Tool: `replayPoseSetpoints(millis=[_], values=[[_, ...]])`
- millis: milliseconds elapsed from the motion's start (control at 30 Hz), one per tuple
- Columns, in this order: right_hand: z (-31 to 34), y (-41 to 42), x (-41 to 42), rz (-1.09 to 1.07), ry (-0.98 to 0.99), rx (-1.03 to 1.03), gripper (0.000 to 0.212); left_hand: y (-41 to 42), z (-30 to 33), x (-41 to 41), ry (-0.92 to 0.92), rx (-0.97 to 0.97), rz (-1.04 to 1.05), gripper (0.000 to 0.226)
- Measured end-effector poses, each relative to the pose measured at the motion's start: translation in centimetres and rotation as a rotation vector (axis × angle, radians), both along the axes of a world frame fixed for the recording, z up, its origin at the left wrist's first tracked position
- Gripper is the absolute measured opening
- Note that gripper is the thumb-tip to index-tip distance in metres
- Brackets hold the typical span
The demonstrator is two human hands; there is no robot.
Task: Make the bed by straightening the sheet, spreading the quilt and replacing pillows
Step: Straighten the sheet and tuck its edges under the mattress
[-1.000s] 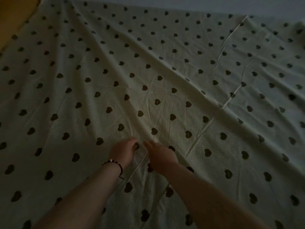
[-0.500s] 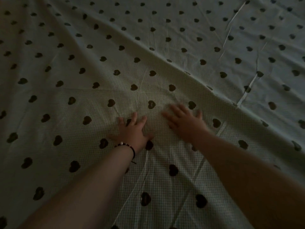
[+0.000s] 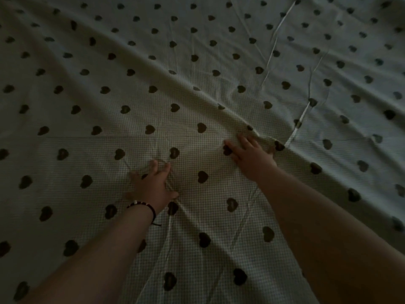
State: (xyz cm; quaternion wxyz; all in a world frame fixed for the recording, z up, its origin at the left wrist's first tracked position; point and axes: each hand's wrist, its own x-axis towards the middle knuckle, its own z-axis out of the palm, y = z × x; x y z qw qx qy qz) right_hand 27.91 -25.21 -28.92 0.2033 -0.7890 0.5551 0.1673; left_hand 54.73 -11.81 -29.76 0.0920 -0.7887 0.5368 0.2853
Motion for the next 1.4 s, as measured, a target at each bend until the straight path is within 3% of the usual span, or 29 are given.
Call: replayPoseSetpoints(millis=[267,400,500,567,767,934,1134,1201,1268,1334,1401], values=[[0.3,0.0,-0.1,0.009,-0.013,0.042,0.057,-0.5,1.6,-1.7,-0.051,0.076,0.047,0.087],[1.0,-1.7,-1.4,0.204,-0.030,0.043,0.068,-3.0,1.9,-7.4,-0.057,-0.011,0.011,0.071],[1.2,-4.2,-6.7,0.530,-0.058,0.055,0.062,-5.3,2.1,-16.0,0.067,0.039,-0.087,0.092],[0.8,-5.9,-11.7,0.612,-0.086,0.018,0.058,-6.7,2.4,-22.4,0.056,0.097,-0.184,0.106],[0.6,-12.1,-29.0,0.295,0.102,-0.081,0.078,-12.3,2.7,-38.2,0.027,0.072,-0.251,0.099],[0.9,-15.9,-38.9,0.101,0.097,-0.051,0.057,-16.7,2.8,-44.3,0.041,0.031,-0.296,0.085],[2.8,-16.2,-46.3,-0.117,0.222,0.022,0.093,-20.2,2.6,-49.9,0.018,0.044,-0.319,0.086],[4.2,-15.4,-46.9,-0.088,0.233,-0.066,0.084,-20.9,2.7,-52.4,0.007,0.042,-0.353,0.087],[4.0,-12.9,-46.5,0.078,0.133,-0.189,0.072,-20.8,3.0,-55.2,0.010,0.040,-0.418,0.087],[2.8,-8.8,-47.5,0.184,0.015,-0.100,0.078,-20.1,3.1,-58.7,0.015,0.055,-0.520,0.084],[1.5,-6.3,-50.8,0.148,-0.016,-0.003,0.083,-19.5,2.9,-61.6,0.039,0.083,-0.605,0.080]])
